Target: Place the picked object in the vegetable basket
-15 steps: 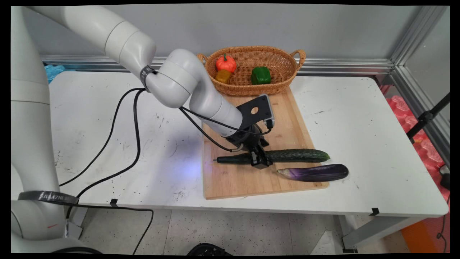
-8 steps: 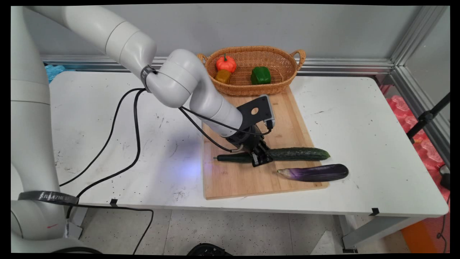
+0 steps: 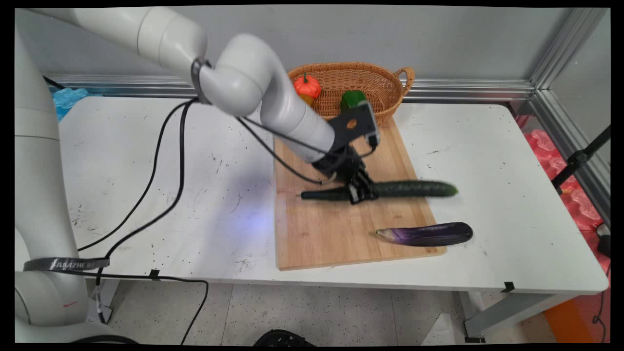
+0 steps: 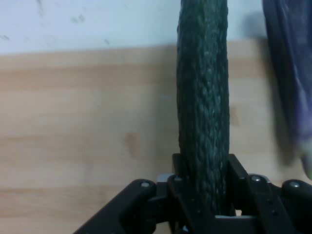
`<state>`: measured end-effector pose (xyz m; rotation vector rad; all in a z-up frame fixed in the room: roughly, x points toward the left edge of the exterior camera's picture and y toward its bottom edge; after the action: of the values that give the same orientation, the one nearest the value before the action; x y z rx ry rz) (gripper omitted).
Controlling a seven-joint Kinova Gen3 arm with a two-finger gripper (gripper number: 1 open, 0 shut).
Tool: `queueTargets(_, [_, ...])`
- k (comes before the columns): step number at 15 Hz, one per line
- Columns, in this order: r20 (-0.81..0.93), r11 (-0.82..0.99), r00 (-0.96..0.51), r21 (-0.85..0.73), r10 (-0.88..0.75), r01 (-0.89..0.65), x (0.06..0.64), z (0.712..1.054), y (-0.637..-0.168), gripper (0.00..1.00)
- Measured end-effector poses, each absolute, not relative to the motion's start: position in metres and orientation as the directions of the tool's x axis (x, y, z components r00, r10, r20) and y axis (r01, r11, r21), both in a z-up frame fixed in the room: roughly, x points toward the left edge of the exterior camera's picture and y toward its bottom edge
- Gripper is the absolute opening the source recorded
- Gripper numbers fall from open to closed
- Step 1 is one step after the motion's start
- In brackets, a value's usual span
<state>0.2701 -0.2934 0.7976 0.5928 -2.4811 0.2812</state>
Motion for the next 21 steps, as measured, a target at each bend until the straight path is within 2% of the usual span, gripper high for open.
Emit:
queueTargets(10, [0.613, 0.855, -0.724, -0.146, -0.317, -0.498, 0.305, 0.866, -0.371, 0.00])
queueTargets(21, [0.669, 0.766, -0.676, -0.247, -0.309, -0.594, 0.348, 0.896, -0.468, 0.00])
